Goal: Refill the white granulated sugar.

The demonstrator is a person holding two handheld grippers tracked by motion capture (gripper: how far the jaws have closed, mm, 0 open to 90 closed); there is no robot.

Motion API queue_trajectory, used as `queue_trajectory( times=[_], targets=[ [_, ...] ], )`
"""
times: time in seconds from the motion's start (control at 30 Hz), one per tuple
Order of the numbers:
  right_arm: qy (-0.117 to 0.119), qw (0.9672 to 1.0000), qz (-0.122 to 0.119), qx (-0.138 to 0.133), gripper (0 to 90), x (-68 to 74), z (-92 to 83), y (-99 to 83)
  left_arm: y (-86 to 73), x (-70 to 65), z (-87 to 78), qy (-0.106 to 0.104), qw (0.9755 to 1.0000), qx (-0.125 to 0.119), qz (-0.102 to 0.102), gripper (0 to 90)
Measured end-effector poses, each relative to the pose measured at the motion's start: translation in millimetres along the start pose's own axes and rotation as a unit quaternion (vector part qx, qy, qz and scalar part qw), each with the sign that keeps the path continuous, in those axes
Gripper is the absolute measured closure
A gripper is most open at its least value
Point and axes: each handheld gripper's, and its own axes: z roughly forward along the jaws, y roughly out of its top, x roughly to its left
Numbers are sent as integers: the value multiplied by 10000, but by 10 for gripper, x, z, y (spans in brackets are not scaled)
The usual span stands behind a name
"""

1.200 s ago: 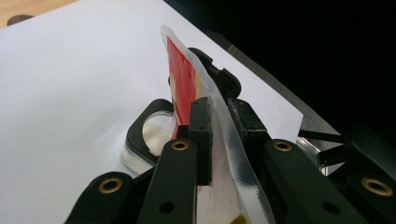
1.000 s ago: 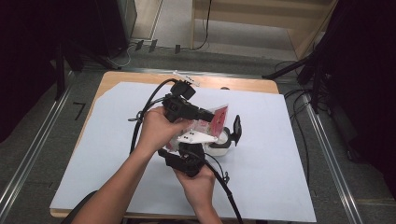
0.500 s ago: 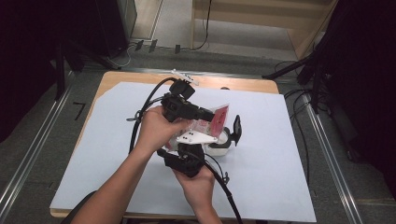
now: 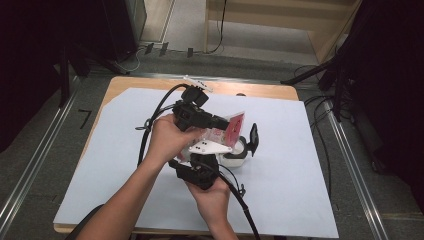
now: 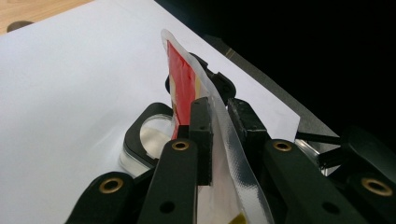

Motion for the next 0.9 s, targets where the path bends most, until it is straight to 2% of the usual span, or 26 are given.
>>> queue_trajectory(
  times=[0.33, 0.9],
  targets=[
    [10, 10000, 14, 4, 646, -9, 12, -15, -5, 4, 11, 50, 10000, 32, 8, 815],
    [1, 10000, 42, 11, 646, -8, 8, -15, -5, 22, 13, -24, 10000, 14, -40, 812]
  ],
)
